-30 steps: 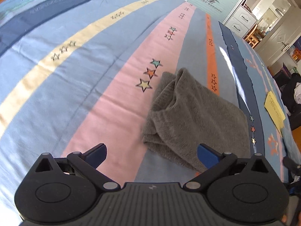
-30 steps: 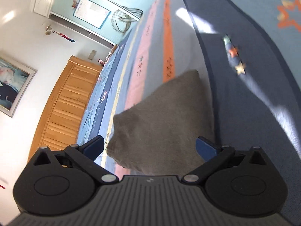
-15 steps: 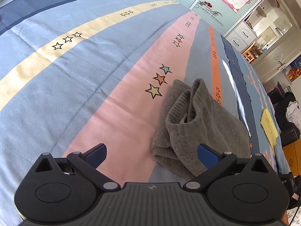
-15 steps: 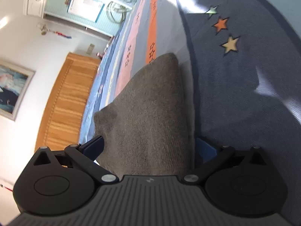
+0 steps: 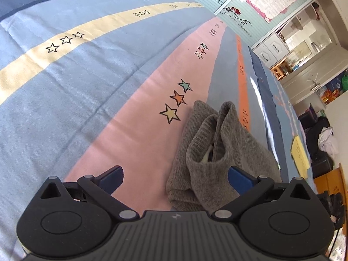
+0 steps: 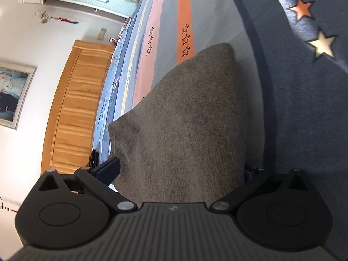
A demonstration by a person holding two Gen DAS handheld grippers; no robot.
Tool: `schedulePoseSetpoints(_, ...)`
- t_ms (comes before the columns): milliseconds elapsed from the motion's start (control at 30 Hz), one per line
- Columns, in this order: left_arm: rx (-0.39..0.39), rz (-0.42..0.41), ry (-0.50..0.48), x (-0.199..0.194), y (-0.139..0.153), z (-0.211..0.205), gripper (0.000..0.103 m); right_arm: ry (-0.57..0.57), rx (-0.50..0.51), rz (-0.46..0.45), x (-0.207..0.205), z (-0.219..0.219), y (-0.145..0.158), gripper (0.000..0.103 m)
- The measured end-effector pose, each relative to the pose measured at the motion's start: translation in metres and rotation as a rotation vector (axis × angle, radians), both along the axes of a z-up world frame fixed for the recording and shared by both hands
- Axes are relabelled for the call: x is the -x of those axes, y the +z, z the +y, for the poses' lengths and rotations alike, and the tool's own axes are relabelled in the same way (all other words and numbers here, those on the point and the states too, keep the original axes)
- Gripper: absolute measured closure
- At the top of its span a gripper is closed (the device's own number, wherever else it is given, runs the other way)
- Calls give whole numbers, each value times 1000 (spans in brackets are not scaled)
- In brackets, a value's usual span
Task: Fold clothes
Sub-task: 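Grasp the folded sweater edge with the left gripper while the right gripper grasps its corner, then lift the folded grey sweater with both grippers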
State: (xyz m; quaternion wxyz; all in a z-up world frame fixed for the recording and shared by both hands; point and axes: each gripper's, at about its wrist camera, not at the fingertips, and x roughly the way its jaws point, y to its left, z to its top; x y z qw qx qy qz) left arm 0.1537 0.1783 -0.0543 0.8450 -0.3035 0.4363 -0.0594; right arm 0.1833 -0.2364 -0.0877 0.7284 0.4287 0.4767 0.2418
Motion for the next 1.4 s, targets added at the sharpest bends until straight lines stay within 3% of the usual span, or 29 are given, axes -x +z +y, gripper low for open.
schedulePoseSetpoints(300, 103, 64, -50, -41, -20, 1, 1, 66, -5, -35, -6, 8, 1, 0)
schedulePoseSetpoints(567, 413, 77, -107, -63, -50, 17, 1, 70, -8, -41, -11, 8, 2, 0)
schedulePoseSetpoints(633, 453, 70, -148, -69, -57, 12, 1, 72, -10, -40, -11, 6, 1, 0)
schedulePoseSetpoints(800, 452, 66, -242, -88, -61, -8, 1, 79, -15, -36, -12, 0, 1, 0)
schedulePoseSetpoints(1167, 444, 144, -386, -127, -67, -44, 1, 103, -28, -30, -17, -5, -1, 0)
schedulePoseSetpoints(1400, 257, 83, -462, -127, -47, -80, 1, 101, -49, 17, -26, -7, -3, 0)
